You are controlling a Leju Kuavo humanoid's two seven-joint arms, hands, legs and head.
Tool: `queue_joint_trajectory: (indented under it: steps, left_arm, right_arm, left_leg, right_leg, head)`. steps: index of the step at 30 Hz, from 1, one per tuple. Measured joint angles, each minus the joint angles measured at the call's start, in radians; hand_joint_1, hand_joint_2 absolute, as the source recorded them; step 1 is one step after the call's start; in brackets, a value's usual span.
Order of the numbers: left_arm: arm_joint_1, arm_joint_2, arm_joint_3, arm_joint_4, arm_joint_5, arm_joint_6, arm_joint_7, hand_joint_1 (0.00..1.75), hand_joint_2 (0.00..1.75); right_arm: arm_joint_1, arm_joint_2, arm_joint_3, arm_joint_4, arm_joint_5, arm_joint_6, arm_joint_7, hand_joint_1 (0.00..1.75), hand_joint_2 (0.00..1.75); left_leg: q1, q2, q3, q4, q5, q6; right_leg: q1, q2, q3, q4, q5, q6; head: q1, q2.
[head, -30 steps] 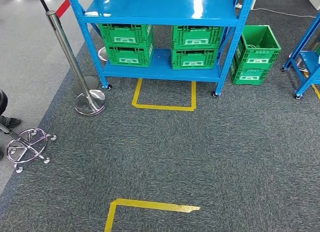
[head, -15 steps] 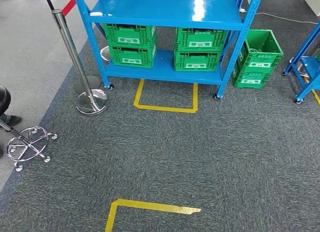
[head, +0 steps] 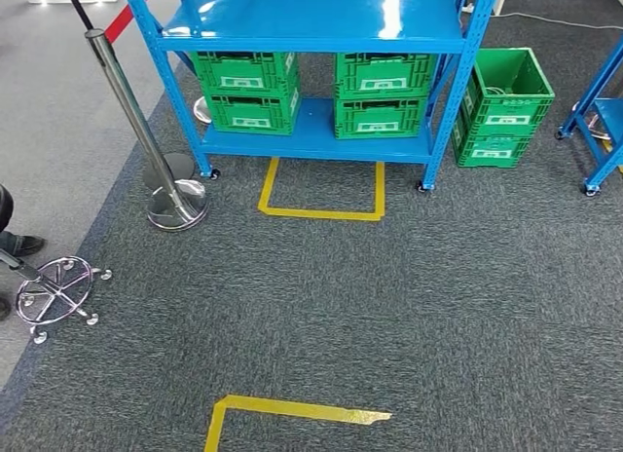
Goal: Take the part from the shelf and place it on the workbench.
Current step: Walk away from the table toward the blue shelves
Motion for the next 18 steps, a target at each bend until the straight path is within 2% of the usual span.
queue_joint_trajectory:
  steps: [1, 2, 3, 4, 5, 6, 7, 8, 9, 10, 12, 13, 14, 16, 17, 18]
  left_arm:
    - [0.000, 0.000, 0.000, 0.000, 0.000, 0.001, 0.000, 0.00, 0.00]
    - [0.001, 0.000, 0.000, 0.000, 0.000, 0.002, 0.000, 0.00, 0.00]
    - [0.003, 0.000, 0.000, 0.000, 0.000, 0.003, 0.000, 0.00, 0.00]
    - [0.004, 0.001, 0.000, 0.000, 0.000, 0.003, 0.000, 0.00, 0.00]
    - [0.005, 0.001, 0.000, 0.000, 0.000, 0.003, 0.000, 0.00, 0.00]
    - [0.006, 0.002, 0.000, 0.000, 0.000, 0.003, 0.000, 0.00, 0.00]
    - [0.005, 0.004, 0.000, -0.001, 0.000, 0.004, 0.000, 0.00, 0.00]
    - [0.004, 0.006, 0.000, -0.002, 0.000, 0.004, 0.000, 0.00, 0.00]
    - [0.003, 0.007, 0.000, -0.002, 0.000, 0.006, 0.000, 0.00, 0.00]
    - [0.003, 0.008, 0.000, -0.003, 0.000, 0.007, 0.000, 0.00, 0.00]
    - [0.005, 0.008, 0.000, -0.005, -0.001, 0.009, 0.000, 0.00, 0.00]
    - [0.006, 0.008, 0.000, -0.006, -0.001, 0.009, 0.000, 0.00, 0.00]
    - [0.005, 0.007, 0.000, -0.006, -0.001, 0.009, 0.000, 0.00, 0.00]
    - [0.002, 0.004, 0.000, -0.006, -0.001, 0.009, 0.000, 0.00, 0.00]
    - [0.003, 0.003, 0.000, -0.006, 0.000, 0.009, 0.000, 0.00, 0.00]
    - [0.003, 0.002, 0.000, -0.006, 0.000, 0.009, 0.000, 0.00, 0.00]
  right_arm:
    - [0.000, 0.000, 0.000, 0.000, 0.000, -0.001, 0.000, 0.00, 0.00]
    - [0.000, 0.000, 0.000, 0.000, 0.000, -0.002, 0.000, 0.00, 0.00]
    - [0.000, 0.000, 0.000, 0.001, 0.000, -0.003, 0.000, 0.00, 0.00]
    - [0.001, 0.000, 0.000, 0.001, 0.000, -0.003, 0.000, 0.00, 0.00]
    - [0.000, 0.000, 0.000, 0.002, 0.000, -0.004, 0.000, 0.00, 0.00]
    - [0.000, 0.001, 0.000, 0.002, 0.000, -0.004, -0.001, 0.00, 0.00]
    - [0.000, 0.002, 0.000, 0.004, 0.000, -0.004, -0.001, 0.00, 0.00]
    - [-0.001, 0.004, 0.000, 0.006, 0.000, -0.005, -0.002, 0.00, 0.00]
    - [-0.002, 0.005, 0.000, 0.007, 0.000, -0.006, -0.002, 0.00, 0.00]
    - [-0.003, 0.005, 0.000, 0.008, 0.000, -0.006, -0.003, 0.00, 0.00]
    - [-0.004, 0.006, 0.000, 0.009, 0.000, -0.007, -0.003, 0.00, 0.00]
    - [-0.005, 0.006, 0.000, 0.009, 0.000, -0.008, -0.003, 0.00, 0.00]
    - [-0.006, 0.006, 0.000, 0.009, 0.000, -0.009, -0.003, 0.00, 0.00]
    - [-0.007, 0.005, 0.000, 0.009, 0.000, -0.010, -0.003, 0.00, 0.00]
    - [-0.007, 0.005, 0.000, 0.009, 0.000, -0.009, -0.003, 0.00, 0.00]
    - [-0.006, 0.005, 0.000, 0.009, 0.000, -0.009, -0.003, 0.00, 0.00]
  left_leg:
    - [0.000, 0.001, -0.043, 0.070, -0.026, -0.002]
    - [0.000, 0.001, -0.079, 0.122, -0.039, -0.002]
    - [0.000, 0.001, -0.100, 0.141, -0.033, 0.001]
    - [-0.002, 0.001, -0.103, 0.123, -0.006, 0.008]
    - [-0.006, 0.001, -0.089, 0.071, 0.038, 0.019]
    - [-0.013, 0.005, -0.067, 0.003, 0.085, 0.034]
    - [-0.021, 0.009, -0.046, -0.056, 0.110, 0.051]
    - [-0.028, 0.013, -0.030, -0.100, 0.124, 0.062]
    - [-0.034, 0.016, -0.022, -0.123, 0.125, 0.071]
    - [-0.036, 0.016, -0.018, -0.129, 0.117, 0.074]
    - [-0.030, 0.014, 0.002, -0.155, 0.131, 0.075]
    - [-0.026, 0.013, 0.013, -0.166, 0.135, 0.075]
    - [-0.022, 0.013, 0.023, -0.177, 0.139, 0.075]
    - [-0.020, 0.012, 0.029, -0.180, 0.135, 0.076]
    - [-0.020, 0.012, 0.032, -0.179, 0.130, 0.076]
    - [-0.019, 0.011, 0.038, -0.179, 0.125, 0.074]
  right_leg:
    - [0.002, -0.002, 0.002, 0.000, -0.003, -0.003]
    - [0.004, -0.003, 0.005, 0.000, -0.007, -0.005]
    - [0.007, -0.004, 0.010, 0.000, -0.011, -0.006]
    - [0.010, -0.004, 0.016, 0.000, -0.016, -0.007]
    - [0.014, -0.004, 0.023, 0.000, -0.021, -0.008]
    - [0.017, -0.004, 0.027, -0.001, -0.025, -0.008]
    - [0.020, -0.004, 0.031, -0.001, -0.030, -0.007]
    - [0.022, -0.005, 0.034, -0.001, -0.035, -0.005]
    - [0.022, -0.006, 0.033, -0.003, -0.038, -0.002]
    - [0.023, -0.006, 0.035, -0.006, -0.041, 0.002]
    - [0.024, -0.007, 0.041, -0.007, -0.051, 0.013]
    - [0.025, -0.006, 0.036, 0.011, -0.065, 0.018]
    - [0.024, -0.004, 0.020, 0.050, -0.088, 0.023]
    - [0.018, -0.002, -0.052, 0.177, -0.146, 0.034]
    - [0.015, -0.002, -0.089, 0.234, -0.162, 0.040]
    - [0.011, -0.002, -0.114, 0.263, -0.159, 0.045]
  head:
    - [-0.001, 0.000]
    - [-0.001, 0.000]
    - [-0.001, 0.000]
    - [-0.001, 0.000]
    - [-0.001, 0.000]
    - [0.000, 0.000]
    - [0.000, 0.000]
    - [-0.001, 0.000]
    - [-0.001, 0.000]
    - [-0.004, 0.000]
    - [-0.005, 0.000]
    - [-0.004, 0.000]
    - [-0.002, 0.000]
    - [0.000, 0.000]
    - [-0.001, 0.000]
    - [-0.001, 0.000]
